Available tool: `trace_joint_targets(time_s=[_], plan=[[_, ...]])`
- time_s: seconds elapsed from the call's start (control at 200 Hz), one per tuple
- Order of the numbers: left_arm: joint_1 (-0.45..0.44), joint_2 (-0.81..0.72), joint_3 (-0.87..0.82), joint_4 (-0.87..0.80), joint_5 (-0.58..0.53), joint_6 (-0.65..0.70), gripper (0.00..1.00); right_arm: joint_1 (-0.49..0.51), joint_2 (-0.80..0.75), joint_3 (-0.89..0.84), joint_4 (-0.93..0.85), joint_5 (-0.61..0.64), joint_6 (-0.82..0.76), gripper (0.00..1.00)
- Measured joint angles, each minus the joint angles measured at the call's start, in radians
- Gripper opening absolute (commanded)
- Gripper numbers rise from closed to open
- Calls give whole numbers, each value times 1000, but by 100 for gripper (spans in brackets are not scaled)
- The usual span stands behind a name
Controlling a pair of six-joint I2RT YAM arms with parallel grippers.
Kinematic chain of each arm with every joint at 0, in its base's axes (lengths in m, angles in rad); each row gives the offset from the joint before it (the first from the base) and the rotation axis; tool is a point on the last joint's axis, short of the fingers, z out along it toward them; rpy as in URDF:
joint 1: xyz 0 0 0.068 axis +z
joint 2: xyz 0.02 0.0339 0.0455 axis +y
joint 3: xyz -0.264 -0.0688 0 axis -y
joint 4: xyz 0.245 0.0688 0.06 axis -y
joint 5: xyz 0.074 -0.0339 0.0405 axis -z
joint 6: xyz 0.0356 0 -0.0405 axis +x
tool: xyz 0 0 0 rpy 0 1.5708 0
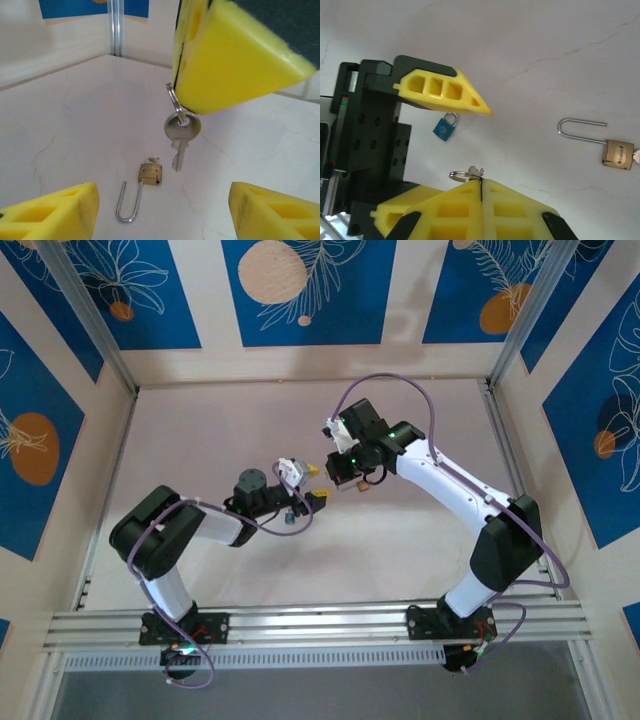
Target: Unlock with the key
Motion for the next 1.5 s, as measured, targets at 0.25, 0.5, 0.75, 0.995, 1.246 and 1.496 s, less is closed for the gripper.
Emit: trace_joint_targets(time_s=[0.25, 0.5, 0.75, 0.995, 1.246, 1.496], plan=[[-3, 11, 8, 27, 38, -3, 53, -3, -2, -13, 11, -36, 0, 0], [-3, 11, 8, 33, 65, -19, 28, -3, -2, -13, 21, -40, 0, 0], [15, -13, -28, 80, -47, -58, 31, -47, 1, -45, 42, -34, 11, 13], [43, -144, -94, 66, -445, -115, 34, 3, 232, 0, 61, 64, 24, 29], [49, -379, -117, -167, -609, -209, 44, 20, 470, 154, 69, 35, -32, 29], [50, -499, -137, -370, -600, -287, 45, -13, 511, 219, 67, 5, -74, 31]])
